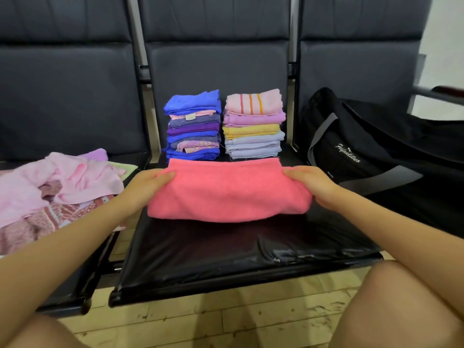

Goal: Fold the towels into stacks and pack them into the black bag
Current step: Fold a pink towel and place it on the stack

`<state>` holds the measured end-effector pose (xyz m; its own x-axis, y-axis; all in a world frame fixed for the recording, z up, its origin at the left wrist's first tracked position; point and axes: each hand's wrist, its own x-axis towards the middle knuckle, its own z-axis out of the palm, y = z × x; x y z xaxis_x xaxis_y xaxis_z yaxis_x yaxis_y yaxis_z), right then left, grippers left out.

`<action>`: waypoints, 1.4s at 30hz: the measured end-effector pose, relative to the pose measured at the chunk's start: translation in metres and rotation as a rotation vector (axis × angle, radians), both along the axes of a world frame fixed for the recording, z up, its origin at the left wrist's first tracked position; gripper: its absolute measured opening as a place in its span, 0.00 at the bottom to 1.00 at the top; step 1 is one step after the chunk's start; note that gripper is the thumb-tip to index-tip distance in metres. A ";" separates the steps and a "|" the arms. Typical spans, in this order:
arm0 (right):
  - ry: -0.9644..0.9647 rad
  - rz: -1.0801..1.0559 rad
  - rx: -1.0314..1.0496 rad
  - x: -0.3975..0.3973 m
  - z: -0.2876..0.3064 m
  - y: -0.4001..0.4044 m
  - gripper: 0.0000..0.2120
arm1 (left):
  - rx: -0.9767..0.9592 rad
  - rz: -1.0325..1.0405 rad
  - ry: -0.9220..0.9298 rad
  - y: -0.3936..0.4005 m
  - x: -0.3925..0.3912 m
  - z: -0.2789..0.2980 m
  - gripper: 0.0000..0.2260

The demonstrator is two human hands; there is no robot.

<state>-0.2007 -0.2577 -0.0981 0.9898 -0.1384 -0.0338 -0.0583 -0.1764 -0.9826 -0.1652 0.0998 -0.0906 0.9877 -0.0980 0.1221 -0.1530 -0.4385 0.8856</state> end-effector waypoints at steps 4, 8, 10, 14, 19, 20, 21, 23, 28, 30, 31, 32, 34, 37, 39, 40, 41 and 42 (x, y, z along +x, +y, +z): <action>0.065 0.071 0.011 -0.010 -0.007 0.006 0.06 | -0.241 0.030 0.156 -0.006 -0.013 -0.001 0.05; 0.192 0.139 -0.062 -0.013 -0.016 0.002 0.07 | -0.047 0.024 0.184 0.004 -0.009 -0.015 0.07; 0.217 0.121 -0.094 -0.010 -0.020 -0.002 0.06 | 0.169 -0.066 0.162 0.013 -0.007 -0.021 0.05; 0.175 0.069 -0.238 0.007 -0.026 -0.010 0.07 | 0.397 -0.037 0.059 0.014 0.006 -0.025 0.08; 0.041 -0.088 -0.338 0.040 -0.032 -0.006 0.08 | 0.510 0.043 -0.106 0.002 0.041 -0.024 0.06; 0.011 -0.120 -0.348 0.048 -0.033 -0.004 0.08 | 0.524 0.043 -0.134 0.000 0.050 -0.024 0.04; -0.015 -0.152 -0.369 0.057 -0.033 -0.002 0.09 | 0.522 0.046 -0.156 -0.001 0.059 -0.024 0.02; -0.053 -0.214 -0.420 0.072 -0.034 0.001 0.10 | 0.516 0.065 -0.172 -0.004 0.077 -0.026 0.05; -0.064 -0.323 -0.584 0.096 -0.043 0.000 0.09 | 0.628 0.108 -0.168 -0.013 0.115 -0.036 0.08; -0.029 -0.304 -0.701 0.100 -0.050 -0.004 0.04 | 0.668 0.123 -0.168 -0.019 0.125 -0.038 0.06; -0.006 -0.281 -0.775 0.100 -0.055 -0.007 0.05 | 0.687 0.137 -0.173 -0.022 0.128 -0.040 0.05; 0.017 -0.261 -0.850 0.101 -0.059 -0.010 0.10 | 0.725 0.151 -0.175 -0.023 0.129 -0.043 0.07; 0.016 -0.274 -0.875 0.099 -0.063 -0.015 0.19 | 0.873 0.157 -0.183 -0.020 0.129 -0.052 0.14; 0.003 -0.310 -0.807 0.095 -0.061 -0.017 0.24 | 0.974 0.214 -0.181 -0.010 0.122 -0.062 0.20; 0.057 -0.329 -0.814 0.091 -0.058 -0.014 0.24 | 0.929 0.274 -0.163 -0.007 0.114 -0.062 0.21; 0.091 -0.336 -0.829 0.089 -0.055 -0.011 0.23 | 0.907 0.289 -0.149 -0.007 0.108 -0.061 0.22; 0.127 -0.333 -0.850 0.085 -0.052 -0.008 0.23 | 0.892 0.295 -0.138 -0.007 0.102 -0.060 0.22; 0.169 -0.320 -0.867 0.082 -0.049 -0.004 0.22 | 0.877 0.289 -0.125 -0.007 0.095 -0.060 0.23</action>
<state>-0.1184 -0.2621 -0.1467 0.8919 -0.4470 0.0687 -0.3601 -0.7939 -0.4900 -0.0704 0.0925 -0.1504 0.9727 0.0421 0.2280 -0.0056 -0.9789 0.2043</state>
